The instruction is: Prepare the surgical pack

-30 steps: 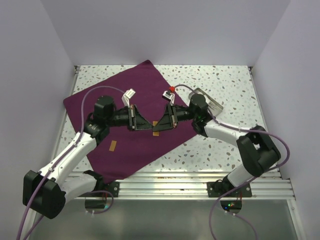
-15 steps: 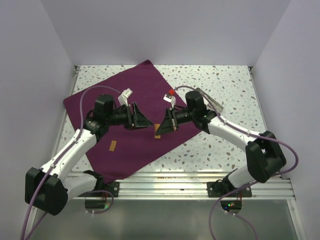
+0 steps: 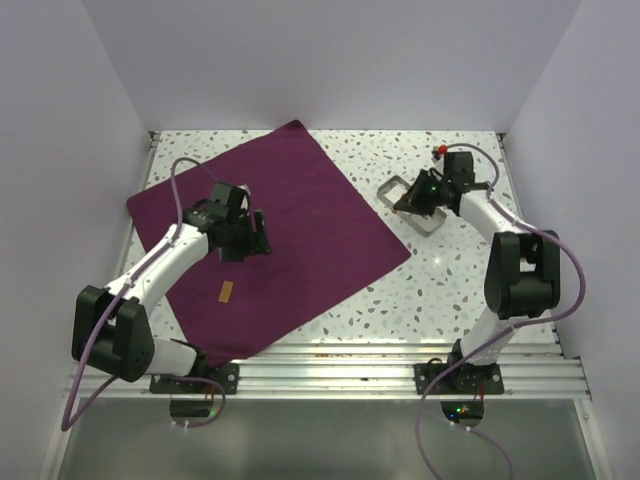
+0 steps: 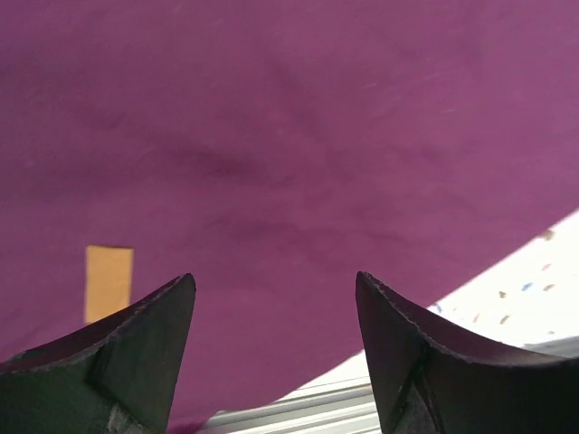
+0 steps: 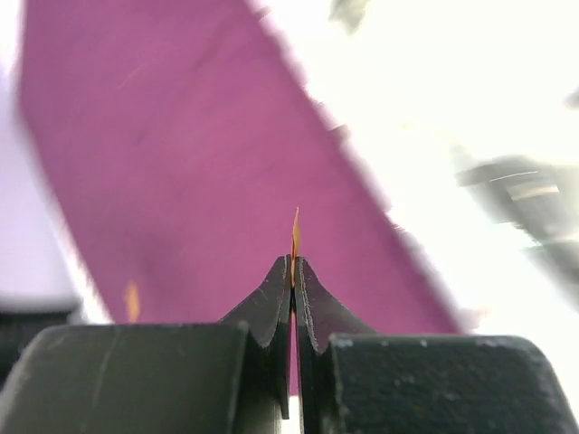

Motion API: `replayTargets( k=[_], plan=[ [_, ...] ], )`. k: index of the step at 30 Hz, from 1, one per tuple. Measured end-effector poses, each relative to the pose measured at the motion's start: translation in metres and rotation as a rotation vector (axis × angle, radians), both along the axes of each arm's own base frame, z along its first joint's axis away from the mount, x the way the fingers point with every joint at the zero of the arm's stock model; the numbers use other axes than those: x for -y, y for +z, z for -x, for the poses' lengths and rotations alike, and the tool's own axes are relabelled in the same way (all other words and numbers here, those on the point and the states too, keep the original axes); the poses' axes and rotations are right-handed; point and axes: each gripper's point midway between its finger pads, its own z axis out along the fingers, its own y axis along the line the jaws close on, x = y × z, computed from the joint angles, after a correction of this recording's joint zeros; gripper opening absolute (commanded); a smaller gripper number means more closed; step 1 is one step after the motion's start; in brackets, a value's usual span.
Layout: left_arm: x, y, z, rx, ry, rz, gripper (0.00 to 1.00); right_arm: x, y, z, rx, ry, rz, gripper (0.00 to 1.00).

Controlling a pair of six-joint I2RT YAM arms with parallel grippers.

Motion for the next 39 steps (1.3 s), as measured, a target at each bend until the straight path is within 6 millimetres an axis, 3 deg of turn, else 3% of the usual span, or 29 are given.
replayTargets(
  k=[5,9,14,15,21,27,29,32,36,37,39],
  plan=[
    [-0.016,-0.021,0.008,-0.049,0.011,-0.094,0.75,0.067,-0.04,-0.027,-0.105,-0.159,0.073,0.0],
    [-0.025,-0.024,0.005,-0.044,0.017,-0.145,0.75,0.092,-0.058,-0.035,-0.161,-0.205,0.095,0.01],
    [-0.042,-0.03,0.003,-0.061,0.046,-0.239,0.77,0.092,-0.067,-0.035,-0.186,-0.195,0.102,0.13],
    [-0.046,-0.032,0.003,-0.068,0.054,-0.257,0.77,0.091,-0.069,-0.034,-0.193,-0.193,0.103,0.2],
    [-0.067,-0.04,0.008,-0.12,0.103,-0.348,0.78,0.097,-0.075,-0.029,-0.233,-0.201,0.155,0.38],
    [-0.083,-0.045,0.014,-0.17,0.137,-0.411,0.75,0.111,-0.068,-0.02,-0.261,-0.219,0.246,0.41],
    [-0.085,-0.048,0.017,-0.191,0.143,-0.421,0.67,0.11,-0.056,-0.013,-0.259,-0.216,0.267,0.43],
    [-0.088,-0.051,0.021,-0.217,0.148,-0.429,0.61,0.081,-0.017,-0.004,-0.181,-0.153,0.284,0.45],
    [-0.091,-0.059,0.028,-0.266,0.145,-0.451,0.57,-0.024,0.039,0.024,0.004,0.093,0.249,0.46],
    [-0.092,-0.062,0.029,-0.283,0.143,-0.461,0.57,-0.051,0.047,0.04,0.031,0.169,0.225,0.46],
    [-0.092,-0.066,0.032,-0.302,0.139,-0.463,0.59,-0.085,0.051,0.072,0.044,0.281,0.191,0.46]
  ],
)
